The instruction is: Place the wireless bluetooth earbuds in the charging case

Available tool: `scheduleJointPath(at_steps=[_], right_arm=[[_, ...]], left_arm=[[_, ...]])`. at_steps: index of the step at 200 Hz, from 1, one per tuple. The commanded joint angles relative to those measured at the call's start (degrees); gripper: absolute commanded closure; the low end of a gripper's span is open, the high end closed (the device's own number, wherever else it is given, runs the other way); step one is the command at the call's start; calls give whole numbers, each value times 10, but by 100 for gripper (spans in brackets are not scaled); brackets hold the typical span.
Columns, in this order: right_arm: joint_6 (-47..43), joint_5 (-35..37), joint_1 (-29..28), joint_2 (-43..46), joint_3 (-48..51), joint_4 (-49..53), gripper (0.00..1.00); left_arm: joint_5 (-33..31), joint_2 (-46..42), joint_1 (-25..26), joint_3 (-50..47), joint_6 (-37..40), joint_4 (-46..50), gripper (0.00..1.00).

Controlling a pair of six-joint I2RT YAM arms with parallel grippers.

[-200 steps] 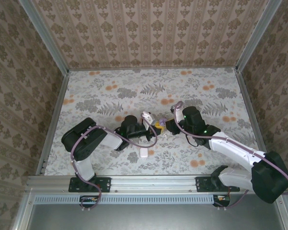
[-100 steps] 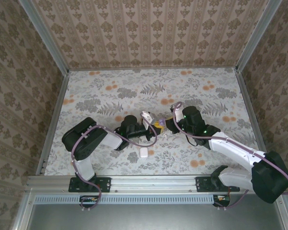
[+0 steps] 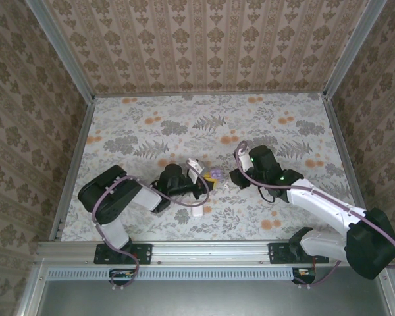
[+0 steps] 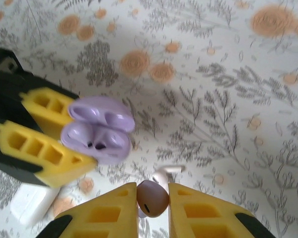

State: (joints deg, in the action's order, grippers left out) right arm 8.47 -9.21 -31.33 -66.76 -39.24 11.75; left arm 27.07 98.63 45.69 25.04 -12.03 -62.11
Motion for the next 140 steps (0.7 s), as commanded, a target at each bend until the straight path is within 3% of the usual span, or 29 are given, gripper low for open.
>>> scheduleJointPath(at_steps=[1, 53, 140], right_arm=[[-10, -47, 8, -9, -25, 67, 81], [28, -42, 9, -79, -62, 155, 81], [105, -3, -10, -158, -44, 186, 82]], left_arm=[[-12, -34, -3, -14, 5, 5, 93], [-41, -93, -4, -36, 27, 48, 93], [-71, -171, -12, -43, 59, 133, 93]])
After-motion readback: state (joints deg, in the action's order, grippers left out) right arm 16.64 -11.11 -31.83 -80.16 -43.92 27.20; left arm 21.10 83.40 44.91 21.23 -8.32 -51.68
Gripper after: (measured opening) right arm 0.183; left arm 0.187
